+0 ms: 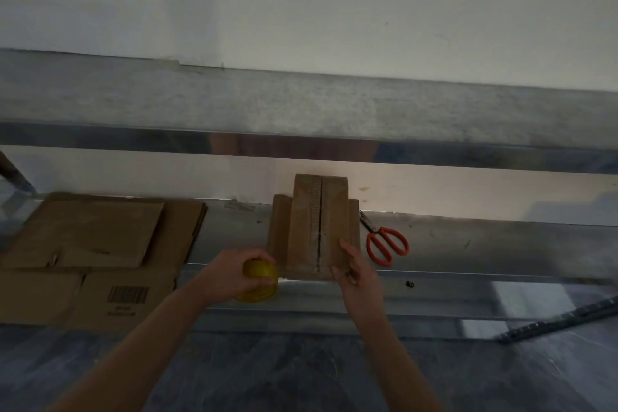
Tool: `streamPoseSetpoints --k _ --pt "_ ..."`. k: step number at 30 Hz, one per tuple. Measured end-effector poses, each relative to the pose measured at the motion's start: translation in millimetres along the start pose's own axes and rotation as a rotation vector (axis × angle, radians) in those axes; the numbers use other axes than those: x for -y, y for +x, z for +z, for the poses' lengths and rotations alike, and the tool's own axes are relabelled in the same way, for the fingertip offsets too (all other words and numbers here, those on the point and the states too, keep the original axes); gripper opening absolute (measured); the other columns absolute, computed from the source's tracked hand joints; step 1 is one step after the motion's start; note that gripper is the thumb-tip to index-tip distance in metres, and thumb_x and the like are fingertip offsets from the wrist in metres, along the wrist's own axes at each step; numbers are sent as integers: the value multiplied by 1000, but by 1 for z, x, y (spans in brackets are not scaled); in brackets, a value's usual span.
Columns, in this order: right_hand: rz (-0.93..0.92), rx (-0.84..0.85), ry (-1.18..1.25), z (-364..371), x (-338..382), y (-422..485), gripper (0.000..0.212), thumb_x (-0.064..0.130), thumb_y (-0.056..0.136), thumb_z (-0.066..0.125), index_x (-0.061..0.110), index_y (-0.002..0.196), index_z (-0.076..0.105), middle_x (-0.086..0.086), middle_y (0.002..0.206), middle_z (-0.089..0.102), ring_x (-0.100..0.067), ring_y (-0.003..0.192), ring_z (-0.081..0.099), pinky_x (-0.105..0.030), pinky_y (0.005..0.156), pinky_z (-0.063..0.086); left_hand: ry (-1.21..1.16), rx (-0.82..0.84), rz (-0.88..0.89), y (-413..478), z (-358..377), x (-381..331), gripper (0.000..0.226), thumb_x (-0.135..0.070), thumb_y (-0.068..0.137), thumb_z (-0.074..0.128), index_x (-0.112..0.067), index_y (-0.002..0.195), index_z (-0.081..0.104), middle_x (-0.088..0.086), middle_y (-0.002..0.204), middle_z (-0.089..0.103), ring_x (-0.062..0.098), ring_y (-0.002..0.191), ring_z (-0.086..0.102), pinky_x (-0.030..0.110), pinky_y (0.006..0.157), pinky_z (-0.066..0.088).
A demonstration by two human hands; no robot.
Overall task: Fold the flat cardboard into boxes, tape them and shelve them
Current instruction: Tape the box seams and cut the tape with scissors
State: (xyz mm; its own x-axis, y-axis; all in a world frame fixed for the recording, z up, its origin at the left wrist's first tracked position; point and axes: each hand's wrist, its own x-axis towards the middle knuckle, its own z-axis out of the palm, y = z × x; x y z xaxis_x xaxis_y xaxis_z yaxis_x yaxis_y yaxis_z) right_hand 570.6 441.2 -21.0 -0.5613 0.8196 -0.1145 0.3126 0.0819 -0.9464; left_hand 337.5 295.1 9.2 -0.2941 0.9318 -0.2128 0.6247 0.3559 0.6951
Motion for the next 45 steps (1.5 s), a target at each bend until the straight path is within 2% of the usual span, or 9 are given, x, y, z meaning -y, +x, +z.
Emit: streamPoseSetpoints --k 6,11,19,24,30,34,37,40,45 --pt "-21 -9 3 6 -2 0 49 21 95 61 42 136 48 7 141 46 -9 127 49 -39 107 46 151 -87 41 9 9 6 26 -49 76 73 -47 96 57 -29 92 58 -6 84 56 10 68 37" --pt "-38 -14 20 9 -3 1 51 20 95 62 54 129 47 9 140 48 -8 128 49 -38 106 47 518 -47 26 13 10 23 32 -44 81 65 -29 109 61 -11 104 62 13 99 59 25 79 39" --pt "-42 1 -105 8 -4 3 50 29 96 59 51 137 40 3 145 44 -15 131 48 -44 108 45 21 -38 81 4 -3 21 42 -33 67 85 -47 91 53 -27 101 53 -10 97 48 4 72 33" --pt "-111 66 -405 -2 -3 5 53 50 97 43 45 148 27 3 154 31 -16 136 39 -41 111 40 79 -73 78 6 -2 13 33 -37 73 80 -43 89 53 -24 97 57 -5 89 54 19 74 44" --pt "-270 -26 -636 -36 -32 15 53 58 100 20 43 151 19 6 163 14 -15 151 4 -41 121 13 130 -116 20 13 3 1 33 -32 75 76 -45 80 46 -21 89 56 1 81 56 27 69 47" --pt "-181 -79 -791 -66 -62 52 56 31 100 49 20 152 30 -3 159 28 -25 149 17 -49 119 24 140 -142 -21 14 2 -4 33 -31 75 76 -44 80 47 -22 88 56 -3 80 55 18 64 40" --pt "-11 57 -935 -84 -73 88 69 34 97 54 19 154 20 -4 160 23 -25 148 17 -43 120 24 153 -134 -73 13 5 -7 32 -30 74 76 -43 81 47 -23 88 56 -3 80 54 18 62 37" --pt "135 84 -839 -87 -74 111 61 42 98 50 24 151 26 -6 152 36 -27 139 36 -49 111 37 172 -124 -122 8 5 -8 31 -35 74 77 -43 85 48 -21 91 57 2 83 55 20 64 40" --pt "177 41 -1256 -81 -74 120 46 49 97 47 17 130 45 -4 117 56 -21 102 56 -39 89 49 212 -118 -181 -2 2 -9 33 -37 74 78 -38 94 53 -27 91 53 -10 81 50 6 61 33"
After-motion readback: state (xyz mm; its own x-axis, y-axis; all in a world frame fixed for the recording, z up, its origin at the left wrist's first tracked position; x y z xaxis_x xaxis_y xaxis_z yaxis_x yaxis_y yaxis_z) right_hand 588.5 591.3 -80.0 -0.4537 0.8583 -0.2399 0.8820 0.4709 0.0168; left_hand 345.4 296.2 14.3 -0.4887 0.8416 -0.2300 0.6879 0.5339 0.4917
